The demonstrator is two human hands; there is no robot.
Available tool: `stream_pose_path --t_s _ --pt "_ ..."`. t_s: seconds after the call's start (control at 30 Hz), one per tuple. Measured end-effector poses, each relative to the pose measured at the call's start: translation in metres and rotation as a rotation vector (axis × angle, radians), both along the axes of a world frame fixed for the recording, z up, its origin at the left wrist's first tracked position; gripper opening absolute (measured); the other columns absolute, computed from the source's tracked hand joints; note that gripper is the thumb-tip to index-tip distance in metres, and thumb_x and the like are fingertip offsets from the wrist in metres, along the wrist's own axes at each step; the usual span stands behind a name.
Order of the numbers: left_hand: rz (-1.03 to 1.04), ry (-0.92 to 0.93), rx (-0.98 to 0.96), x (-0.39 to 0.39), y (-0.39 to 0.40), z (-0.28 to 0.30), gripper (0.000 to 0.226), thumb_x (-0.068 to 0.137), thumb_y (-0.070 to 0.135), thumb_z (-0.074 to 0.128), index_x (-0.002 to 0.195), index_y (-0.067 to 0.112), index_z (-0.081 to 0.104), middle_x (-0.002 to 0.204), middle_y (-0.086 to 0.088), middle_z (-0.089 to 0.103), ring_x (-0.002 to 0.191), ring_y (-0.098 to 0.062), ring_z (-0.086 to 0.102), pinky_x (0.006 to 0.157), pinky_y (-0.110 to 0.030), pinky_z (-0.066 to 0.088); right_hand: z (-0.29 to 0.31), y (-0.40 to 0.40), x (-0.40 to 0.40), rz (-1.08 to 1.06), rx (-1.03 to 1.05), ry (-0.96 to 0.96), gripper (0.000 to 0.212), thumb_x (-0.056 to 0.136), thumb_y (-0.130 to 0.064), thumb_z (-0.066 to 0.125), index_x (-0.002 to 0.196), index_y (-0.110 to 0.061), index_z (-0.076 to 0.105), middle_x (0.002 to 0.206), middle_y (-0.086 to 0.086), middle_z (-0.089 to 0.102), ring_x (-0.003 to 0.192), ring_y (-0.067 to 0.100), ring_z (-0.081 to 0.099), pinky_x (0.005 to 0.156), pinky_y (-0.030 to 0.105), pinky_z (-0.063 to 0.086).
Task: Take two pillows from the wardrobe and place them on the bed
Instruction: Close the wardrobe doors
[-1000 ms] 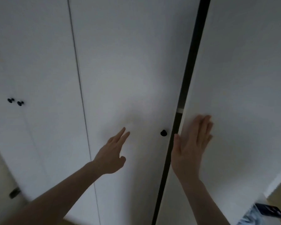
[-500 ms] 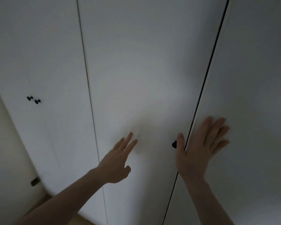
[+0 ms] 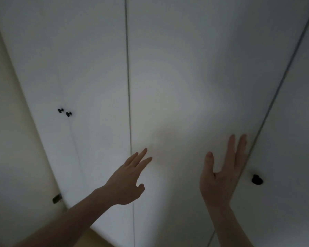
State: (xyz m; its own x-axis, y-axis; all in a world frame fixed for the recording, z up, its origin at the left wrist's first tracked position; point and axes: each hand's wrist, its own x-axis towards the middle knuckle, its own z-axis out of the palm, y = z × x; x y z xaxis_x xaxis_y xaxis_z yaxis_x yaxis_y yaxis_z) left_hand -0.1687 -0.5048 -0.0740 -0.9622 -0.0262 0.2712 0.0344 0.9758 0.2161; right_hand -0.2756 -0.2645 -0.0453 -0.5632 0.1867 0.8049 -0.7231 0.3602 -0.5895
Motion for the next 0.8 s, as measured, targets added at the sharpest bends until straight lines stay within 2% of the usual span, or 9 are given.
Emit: stream_pose_path --t_s 0.1,0.2,0.3,0.43,0.6,0.8 --pt "0.04 0.0 -0.019 0.03 -0.046 0.005 0.083 0.093 0.035 0.06 0.159 0.04 0.011 0.163 0.027 -0.022 0.155 -0.007 -0.009 0.115 -0.032 0.038 0.0 -0.062 0.027 0.18 0.02 -0.019 0.06 0.097 -0.013 0.055 0.154 -0.005 0.04 0.164 0.008 0.033 0.153 0.023 0.03 0.124 0.043 0.029" --pt "0.124 0.007 -0.021 0.072 -0.107 0.007 0.079 0.092 0.038 0.059 0.158 0.041 0.015 0.163 0.029 -0.02 0.155 -0.005 -0.006 0.114 -0.032 0.039 -0.008 -0.136 0.052 0.424 0.139 -0.193 0.058 0.097 -0.017 0.059 0.153 -0.022 0.044 0.154 -0.011 0.045 0.142 0.014 0.046 0.116 0.045 0.042" --pt "0.231 -0.002 -0.007 0.117 -0.17 0.012 0.078 0.09 0.038 0.058 0.157 0.041 0.018 0.164 0.028 -0.016 0.154 -0.005 0.001 0.114 -0.033 0.04 -0.015 -0.211 0.081 0.634 0.304 -0.304 0.061 0.095 -0.016 0.065 0.15 -0.034 0.045 0.146 -0.019 0.049 0.135 0.005 0.05 0.111 0.045 0.048" --pt "0.374 -0.019 0.029 0.17 -0.237 0.019 0.077 0.089 0.036 0.061 0.156 0.039 0.023 0.166 0.025 -0.008 0.152 -0.007 0.009 0.112 -0.032 0.041 -0.012 -0.292 0.115 0.778 0.474 -0.369 0.063 0.096 -0.028 0.065 0.151 -0.043 0.038 0.143 -0.026 0.046 0.128 -0.004 0.05 0.106 0.035 0.051" --pt "0.478 0.003 0.08 0.204 -0.295 0.021 0.076 0.089 0.038 0.061 0.155 0.041 0.023 0.166 0.024 -0.002 0.152 -0.009 0.012 0.114 -0.034 0.039 0.006 -0.373 0.115 0.855 0.535 -0.413 0.066 0.094 -0.027 0.068 0.153 -0.036 0.038 0.145 -0.018 0.048 0.119 0.002 0.056 0.101 0.033 0.053" --pt "0.549 0.024 0.094 0.196 -0.348 0.02 0.073 0.09 0.039 0.063 0.153 0.04 0.026 0.166 0.019 0.006 0.151 -0.013 0.018 0.115 -0.035 0.036 0.02 -0.454 0.076 0.841 0.588 -0.448 0.068 0.094 -0.029 0.069 0.154 -0.031 0.039 0.149 -0.012 0.045 0.12 0.007 0.057 0.102 0.04 0.054"
